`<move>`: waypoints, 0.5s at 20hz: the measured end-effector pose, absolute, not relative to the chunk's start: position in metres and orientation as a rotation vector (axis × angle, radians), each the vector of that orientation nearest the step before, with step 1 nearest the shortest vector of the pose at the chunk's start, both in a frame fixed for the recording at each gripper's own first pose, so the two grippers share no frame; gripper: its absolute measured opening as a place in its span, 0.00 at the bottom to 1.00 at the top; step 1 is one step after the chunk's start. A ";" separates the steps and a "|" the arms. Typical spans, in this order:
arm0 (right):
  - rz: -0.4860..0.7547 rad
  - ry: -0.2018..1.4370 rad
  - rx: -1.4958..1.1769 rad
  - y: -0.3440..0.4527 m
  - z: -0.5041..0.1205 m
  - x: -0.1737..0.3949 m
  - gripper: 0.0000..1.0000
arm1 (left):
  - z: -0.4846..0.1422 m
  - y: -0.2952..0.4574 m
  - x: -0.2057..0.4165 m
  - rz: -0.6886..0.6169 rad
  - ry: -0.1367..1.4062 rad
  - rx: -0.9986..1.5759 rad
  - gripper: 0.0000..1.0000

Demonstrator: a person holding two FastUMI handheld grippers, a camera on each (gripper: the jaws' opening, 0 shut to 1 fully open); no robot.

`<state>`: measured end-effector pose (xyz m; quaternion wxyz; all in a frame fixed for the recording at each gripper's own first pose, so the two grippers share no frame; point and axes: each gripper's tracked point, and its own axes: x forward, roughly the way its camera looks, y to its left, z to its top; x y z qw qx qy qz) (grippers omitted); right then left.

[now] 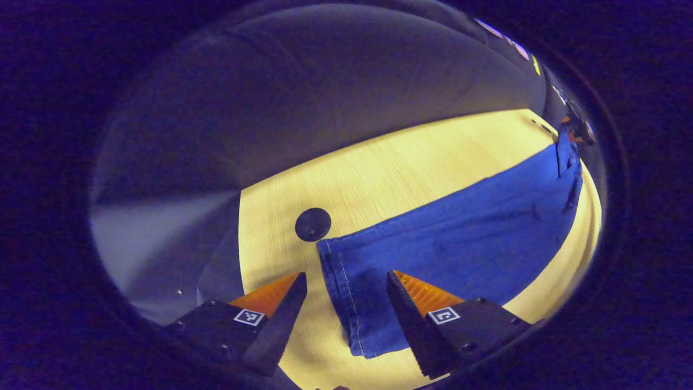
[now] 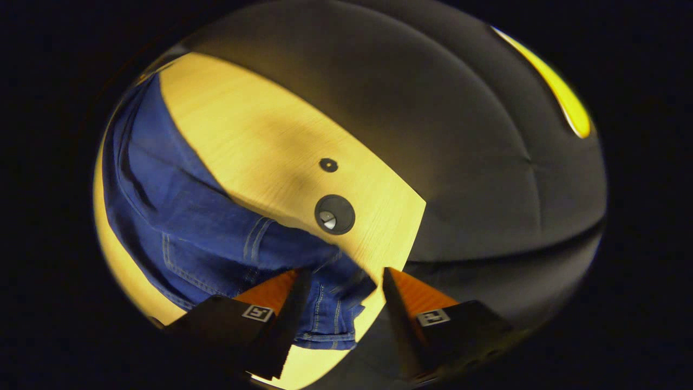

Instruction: Grasp the waist and the cuffs of the jeans and fold them to make the two legs overlap; first hold the waist and fold one-third of the jeans toward the cuffs, then hold the cuffs and fold the remaining one-third in the same direction to finish folding.

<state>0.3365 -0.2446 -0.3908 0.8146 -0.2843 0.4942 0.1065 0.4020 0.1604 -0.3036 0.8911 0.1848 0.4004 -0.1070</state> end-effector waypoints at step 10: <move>-0.253 0.750 0.275 -0.240 -0.346 0.248 0.89 | -0.218 0.109 0.316 -0.033 0.436 0.081 0.98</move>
